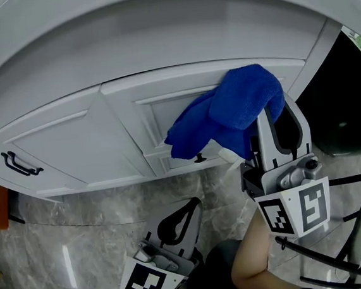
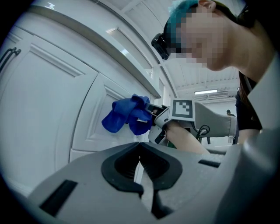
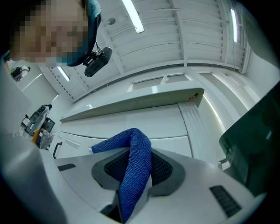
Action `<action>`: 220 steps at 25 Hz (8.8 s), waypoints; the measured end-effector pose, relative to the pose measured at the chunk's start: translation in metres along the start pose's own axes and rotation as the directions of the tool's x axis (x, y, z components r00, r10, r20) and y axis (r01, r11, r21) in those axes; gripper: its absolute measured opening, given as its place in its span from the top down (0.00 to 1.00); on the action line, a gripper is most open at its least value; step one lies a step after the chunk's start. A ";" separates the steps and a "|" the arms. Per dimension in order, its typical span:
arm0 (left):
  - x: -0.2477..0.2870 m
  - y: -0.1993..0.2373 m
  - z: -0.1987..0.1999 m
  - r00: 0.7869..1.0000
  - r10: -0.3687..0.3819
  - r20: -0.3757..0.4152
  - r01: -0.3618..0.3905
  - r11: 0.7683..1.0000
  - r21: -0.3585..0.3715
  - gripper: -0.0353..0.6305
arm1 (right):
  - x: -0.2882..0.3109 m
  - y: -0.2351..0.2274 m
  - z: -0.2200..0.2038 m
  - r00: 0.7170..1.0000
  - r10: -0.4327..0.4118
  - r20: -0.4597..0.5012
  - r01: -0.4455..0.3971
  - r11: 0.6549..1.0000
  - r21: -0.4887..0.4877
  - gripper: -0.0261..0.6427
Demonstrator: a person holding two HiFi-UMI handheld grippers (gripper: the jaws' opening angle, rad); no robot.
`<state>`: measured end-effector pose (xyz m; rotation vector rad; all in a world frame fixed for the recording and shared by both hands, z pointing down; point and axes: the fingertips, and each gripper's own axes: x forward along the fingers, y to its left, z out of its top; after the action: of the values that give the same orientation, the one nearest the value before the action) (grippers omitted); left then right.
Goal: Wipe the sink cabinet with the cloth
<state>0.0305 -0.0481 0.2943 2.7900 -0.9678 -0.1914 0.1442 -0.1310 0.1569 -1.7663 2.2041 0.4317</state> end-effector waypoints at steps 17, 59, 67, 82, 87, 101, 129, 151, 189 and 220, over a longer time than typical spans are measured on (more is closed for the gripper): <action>-0.003 0.007 -0.004 1.000 -0.008 0.011 0.008 0.999 -0.038 0.94 | -0.012 -0.027 0.008 0.991 -0.120 0.065 0.118 0.993 0.028 0.79; -0.036 0.050 -0.014 0.971 0.221 -0.088 -0.218 0.975 0.041 0.94 | 0.028 0.177 -0.044 0.920 0.340 -0.195 -0.329 0.940 0.088 0.79; -0.036 0.054 -0.016 0.973 0.210 -0.092 -0.209 0.978 0.029 0.94 | 0.035 0.158 -0.047 0.939 0.312 -0.147 -0.295 0.947 0.126 0.79; -0.041 0.052 -0.018 0.974 0.206 -0.095 -0.205 0.979 0.018 0.94 | 0.029 0.134 -0.050 0.940 0.255 -0.228 -0.241 0.967 0.088 0.79; -0.042 0.051 -0.018 0.975 0.200 -0.094 -0.199 0.980 0.015 0.94 | 0.029 0.111 -0.047 0.953 0.204 -0.223 -0.206 0.978 0.012 0.79; -0.043 0.048 -0.017 0.976 0.199 -0.086 -0.198 0.980 0.018 0.94 | 0.021 0.075 -0.041 0.965 0.124 -0.229 -0.117 0.992 0.047 0.79; -0.028 0.051 -0.023 0.981 0.174 -0.087 -0.175 0.985 -0.001 0.94 | 0.005 0.043 -0.020 0.968 0.140 -0.209 -0.124 0.988 0.087 0.79; -0.031 0.057 -0.021 0.978 0.193 -0.085 -0.193 0.981 -0.002 0.94 | -0.009 0.037 0.009 0.970 0.200 -0.136 -0.184 0.975 0.125 0.79; -0.052 0.063 -0.009 0.982 0.187 -0.038 -0.188 0.982 -0.009 0.94 | -0.019 0.051 0.009 0.969 0.202 -0.143 -0.176 0.968 0.181 0.79; -0.061 0.043 -0.005 0.981 0.190 -0.040 -0.188 0.982 0.032 0.94 | -0.042 -0.065 -0.057 0.951 -0.144 -0.275 0.121 0.988 -0.099 0.79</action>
<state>-0.0417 -0.0428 0.3117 2.6932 -1.2251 -0.0908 0.2144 -0.1299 0.2223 -2.1206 2.2590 0.2553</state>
